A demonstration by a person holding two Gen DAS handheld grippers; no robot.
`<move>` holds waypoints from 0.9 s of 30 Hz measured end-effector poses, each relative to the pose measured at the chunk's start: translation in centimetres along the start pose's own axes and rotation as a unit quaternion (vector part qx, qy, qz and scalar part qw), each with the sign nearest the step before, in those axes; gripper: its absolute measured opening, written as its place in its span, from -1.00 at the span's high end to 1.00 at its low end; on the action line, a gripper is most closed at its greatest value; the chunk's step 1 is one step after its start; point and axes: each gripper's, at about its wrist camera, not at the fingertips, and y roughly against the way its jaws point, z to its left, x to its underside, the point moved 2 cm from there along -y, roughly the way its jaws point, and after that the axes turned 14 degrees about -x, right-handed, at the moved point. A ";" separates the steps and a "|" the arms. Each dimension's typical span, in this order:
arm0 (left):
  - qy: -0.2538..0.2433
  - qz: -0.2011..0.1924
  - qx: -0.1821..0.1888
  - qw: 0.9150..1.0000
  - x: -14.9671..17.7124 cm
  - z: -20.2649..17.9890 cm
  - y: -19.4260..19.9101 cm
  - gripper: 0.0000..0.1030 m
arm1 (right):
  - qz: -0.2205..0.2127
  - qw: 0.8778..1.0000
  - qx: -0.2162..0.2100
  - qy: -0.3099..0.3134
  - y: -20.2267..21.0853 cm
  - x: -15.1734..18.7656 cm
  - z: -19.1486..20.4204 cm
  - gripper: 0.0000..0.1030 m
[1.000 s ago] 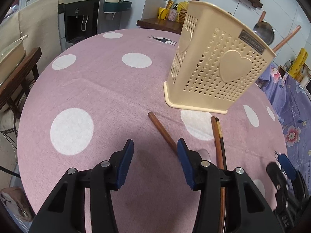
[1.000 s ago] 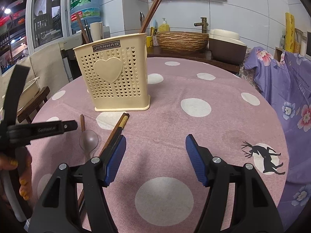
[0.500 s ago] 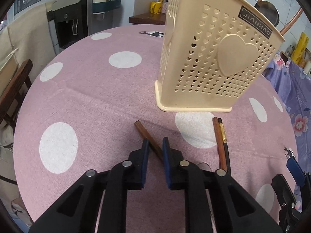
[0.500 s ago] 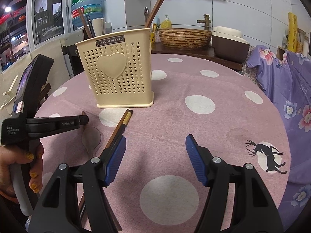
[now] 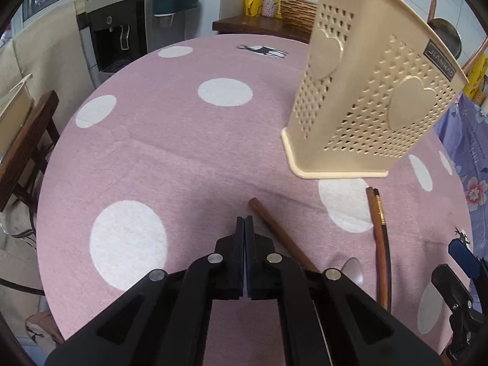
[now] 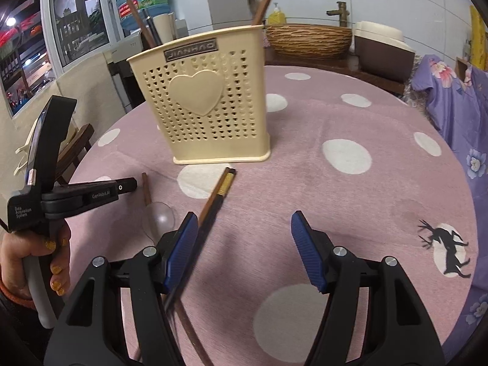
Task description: Organize utensils
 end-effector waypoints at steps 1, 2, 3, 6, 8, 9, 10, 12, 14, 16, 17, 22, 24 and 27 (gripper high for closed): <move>0.003 0.002 0.003 1.000 0.0 0.1 0.0 0.97 | 0.004 1.000 -0.002 0.000 -0.4 -0.2 0.2 -0.24; 0.010 0.006 0.007 1.000 0.0 0.3 0.0 0.97 | 0.008 1.000 -0.004 0.000 -0.9 -0.4 0.4 -0.24; 0.016 0.009 0.011 1.000 0.0 0.4 -0.1 0.97 | 0.010 1.000 -0.004 -0.001 -1.2 -0.6 0.5 -0.24; 0.034 0.011 0.023 0.999 0.0 0.9 -0.1 0.97 | 0.018 1.000 0.002 -0.005 -2.2 -1.2 0.4 -0.24; 0.042 0.012 0.027 0.999 0.0 1.0 -0.1 0.97 | 0.025 1.000 0.005 -0.011 -2.9 -1.5 0.3 -0.24; 0.044 0.013 0.030 0.998 0.0 1.0 -0.1 0.97 | 0.028 0.999 0.005 -0.015 -3.3 -1.7 0.2 -0.24; 0.046 0.013 0.032 0.998 0.1 0.9 -0.1 0.97 | 0.032 0.999 0.003 -0.018 -3.6 -1.8 0.2 -0.24; 0.048 0.013 0.034 0.998 0.2 0.9 -0.1 0.97 | 0.045 0.999 0.001 -0.019 -4.7 -2.0 0.3 -0.16; 0.051 0.014 0.035 0.998 0.3 1.0 -0.1 0.97 | 0.057 0.998 0.015 -0.014 -5.6 -2.0 0.4 -0.10; 0.053 0.014 0.036 0.998 0.4 1.2 -0.1 0.97 | 0.064 0.998 0.024 -0.015 -6.3 -2.0 0.2 -0.04; 0.053 0.014 0.036 0.998 0.4 1.3 -0.1 0.97 | 0.068 0.997 0.025 -0.017 -6.6 -1.9 0.1 0.01; 0.052 0.013 0.036 0.998 0.5 1.5 -0.1 0.96 | 0.077 0.996 0.042 -0.007 -7.4 -2.2 -0.5 0.25; 0.053 0.015 0.037 0.998 0.4 1.6 -0.1 0.96 | 0.074 0.996 0.026 -0.031 -7.1 -2.4 -1.3 0.26; 0.052 0.018 0.041 0.998 0.4 1.5 -0.2 0.97 | 0.069 0.995 -0.017 -0.071 -6.5 -2.6 -2.4 0.26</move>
